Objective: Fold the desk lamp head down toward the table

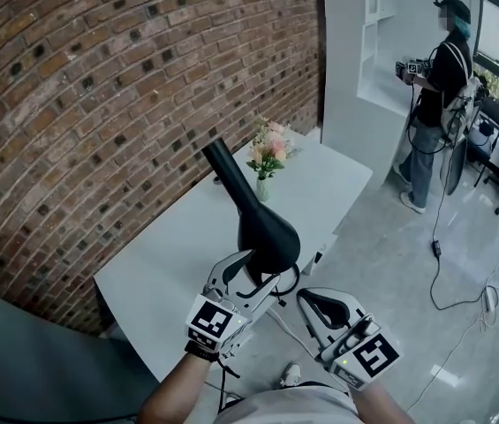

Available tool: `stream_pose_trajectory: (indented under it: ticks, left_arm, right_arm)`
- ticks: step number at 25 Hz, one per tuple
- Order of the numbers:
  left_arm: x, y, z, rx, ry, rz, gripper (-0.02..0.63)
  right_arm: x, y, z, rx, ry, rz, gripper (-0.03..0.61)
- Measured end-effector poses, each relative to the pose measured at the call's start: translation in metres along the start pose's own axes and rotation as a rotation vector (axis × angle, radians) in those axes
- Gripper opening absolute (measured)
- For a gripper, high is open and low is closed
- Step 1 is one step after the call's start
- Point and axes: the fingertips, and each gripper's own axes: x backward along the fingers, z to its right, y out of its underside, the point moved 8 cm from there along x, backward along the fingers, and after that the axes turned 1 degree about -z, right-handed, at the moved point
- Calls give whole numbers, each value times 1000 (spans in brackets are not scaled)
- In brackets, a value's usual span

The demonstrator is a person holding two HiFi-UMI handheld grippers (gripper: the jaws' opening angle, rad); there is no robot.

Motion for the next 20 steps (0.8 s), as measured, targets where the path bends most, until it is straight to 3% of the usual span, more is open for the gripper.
stream_pose_trajectory:
  ticks: [20]
  left_arm:
    - [62,-18,8,119,-51,103,261]
  right_arm:
    - [1,-4,-42,4,-23,10,18]
